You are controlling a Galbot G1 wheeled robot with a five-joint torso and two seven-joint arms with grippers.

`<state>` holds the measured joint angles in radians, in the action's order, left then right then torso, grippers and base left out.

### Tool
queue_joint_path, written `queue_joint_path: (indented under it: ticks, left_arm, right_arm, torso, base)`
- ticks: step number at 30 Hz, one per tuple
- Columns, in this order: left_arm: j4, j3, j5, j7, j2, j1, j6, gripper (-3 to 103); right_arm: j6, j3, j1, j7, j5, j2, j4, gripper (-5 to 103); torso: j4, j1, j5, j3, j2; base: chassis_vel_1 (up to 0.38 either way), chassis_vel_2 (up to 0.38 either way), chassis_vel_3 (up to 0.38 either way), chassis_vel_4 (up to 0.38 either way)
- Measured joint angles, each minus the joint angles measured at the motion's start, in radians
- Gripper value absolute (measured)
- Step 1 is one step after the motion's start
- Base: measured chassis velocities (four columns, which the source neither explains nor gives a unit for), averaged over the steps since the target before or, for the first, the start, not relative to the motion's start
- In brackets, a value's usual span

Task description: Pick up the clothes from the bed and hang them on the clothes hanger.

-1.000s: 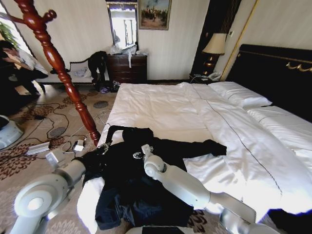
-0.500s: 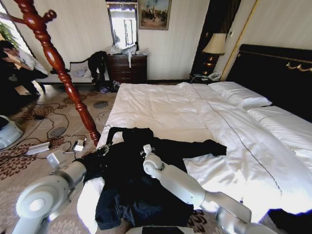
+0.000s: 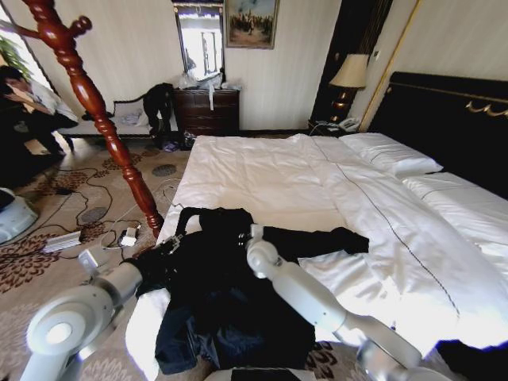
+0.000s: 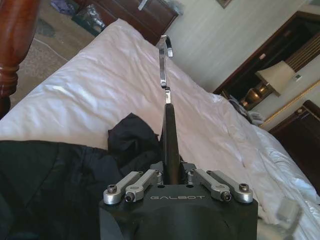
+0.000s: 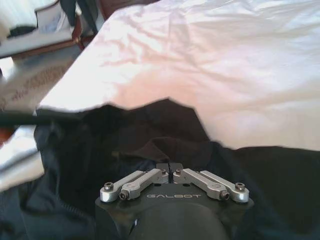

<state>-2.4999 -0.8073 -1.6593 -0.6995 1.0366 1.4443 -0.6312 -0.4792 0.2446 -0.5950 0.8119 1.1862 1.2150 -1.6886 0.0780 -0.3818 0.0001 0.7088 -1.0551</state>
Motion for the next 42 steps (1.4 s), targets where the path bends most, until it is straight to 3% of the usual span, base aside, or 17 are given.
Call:
queue_joint_path:
  ticks: [4,10,13,19,25,29,34,42]
  left_arm:
    - [0.0,0.055,0.014,-0.006,0.013,0.023,-0.021,16]
    - [0.003,0.168,0.028,0.006,0.042,0.018,-0.037,16]
    - [0.059,0.26,0.066,0.043,0.07,-0.009,-0.039,16]
    - [0.175,0.355,0.095,0.124,0.137,-0.104,-0.039,16]
    - [0.284,0.4,0.128,0.175,0.198,-0.169,-0.04,16]
    - [0.378,0.428,0.209,0.22,0.238,-0.206,-0.038,16]
    - [0.428,0.455,0.239,0.239,0.226,-0.239,-0.039,16]
    - [0.471,0.518,0.214,0.259,0.186,-0.264,-0.054,16]
  right_arm:
    - [0.04,-0.066,-0.006,-0.016,0.112,-0.026,-0.039,0]
    - [0.107,-0.11,-0.006,-0.091,0.141,-0.005,-0.043,0]
    - [0.139,-0.127,-0.008,-0.139,0.141,-0.002,-0.056,0]
    - [0.162,-0.12,-0.035,-0.182,0.132,-0.029,-0.091,0]
    - [0.17,-0.109,-0.056,-0.196,0.117,-0.036,-0.099,0]
    - [0.179,-0.108,-0.063,-0.203,0.112,-0.028,-0.103,0]
    - [0.18,-0.102,-0.074,-0.203,0.107,-0.019,-0.107,0]
    - [0.181,-0.094,-0.099,-0.203,0.075,0.014,-0.105,0]
  torso:
    - [0.0,0.0,0.0001,0.0,0.0]
    - [-0.0002,0.0,0.0001,0.0,0.0]
    - [-0.0002,0.0,-0.0001,0.0,0.0]
    - [0.0002,0.0,0.0,0.0,0.0]
    - [0.0001,0.0,0.0,0.0,0.0]
    - [-0.0001,0.0,-0.0001,0.0,0.0]
    - [-0.0001,0.0,-0.0002,0.0,0.0]
    - [-0.0002,0.0,-0.0002,0.0,0.0]
  base:
    - [0.0,0.0,0.0,0.0]
    - [0.0,0.0,0.0,0.0]
    - [0.0,0.0,0.0,0.0]
    - [0.0,0.0,0.0,0.0]
    - [0.0,0.0,0.0,0.0]
    - [0.0,0.0,0.0,0.0]
    - [0.0,0.0,0.0,0.0]
    - [0.0,0.0,0.0,0.0]
